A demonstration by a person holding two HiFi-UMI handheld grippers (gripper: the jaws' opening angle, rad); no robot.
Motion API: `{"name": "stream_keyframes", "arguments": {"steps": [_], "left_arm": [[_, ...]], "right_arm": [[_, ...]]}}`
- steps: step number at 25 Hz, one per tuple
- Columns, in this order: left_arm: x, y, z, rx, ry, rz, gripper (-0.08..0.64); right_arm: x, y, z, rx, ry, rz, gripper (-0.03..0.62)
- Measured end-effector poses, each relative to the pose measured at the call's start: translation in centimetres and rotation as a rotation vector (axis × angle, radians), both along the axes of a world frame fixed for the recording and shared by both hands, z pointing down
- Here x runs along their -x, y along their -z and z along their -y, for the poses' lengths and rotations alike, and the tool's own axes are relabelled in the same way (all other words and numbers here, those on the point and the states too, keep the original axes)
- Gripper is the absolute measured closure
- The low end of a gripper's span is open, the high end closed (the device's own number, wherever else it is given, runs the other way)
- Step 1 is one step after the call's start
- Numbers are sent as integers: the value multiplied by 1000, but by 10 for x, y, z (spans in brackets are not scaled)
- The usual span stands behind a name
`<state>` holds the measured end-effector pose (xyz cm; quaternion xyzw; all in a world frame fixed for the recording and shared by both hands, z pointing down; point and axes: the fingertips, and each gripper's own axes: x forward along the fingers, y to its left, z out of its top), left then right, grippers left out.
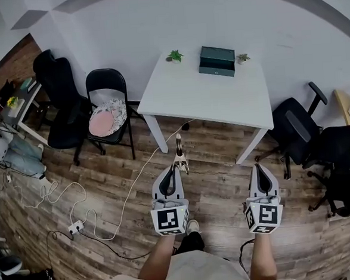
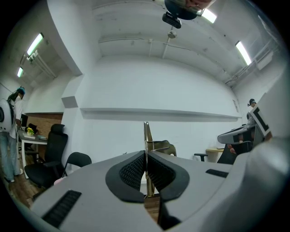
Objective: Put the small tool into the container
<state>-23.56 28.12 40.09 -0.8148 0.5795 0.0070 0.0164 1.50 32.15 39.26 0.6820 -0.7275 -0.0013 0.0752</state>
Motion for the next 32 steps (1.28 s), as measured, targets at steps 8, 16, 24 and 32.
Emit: {"name": "stream_keyframes", "arguments": {"steps": [8, 16, 24, 32], "left_arm": [[13, -11, 37, 25, -5, -10, 552], [28, -15, 74, 33, -6, -29, 553], [48, -12, 103, 27, 7, -52, 554], [73, -3, 115, 4, 51, -73, 552]], "right_arm": [[14, -4, 40, 19, 0, -9, 577], [32, -8, 78, 37, 5, -27, 577], [51, -3, 110, 33, 19, -48, 577], [62, 10, 129, 8, 36, -60, 578]]}}
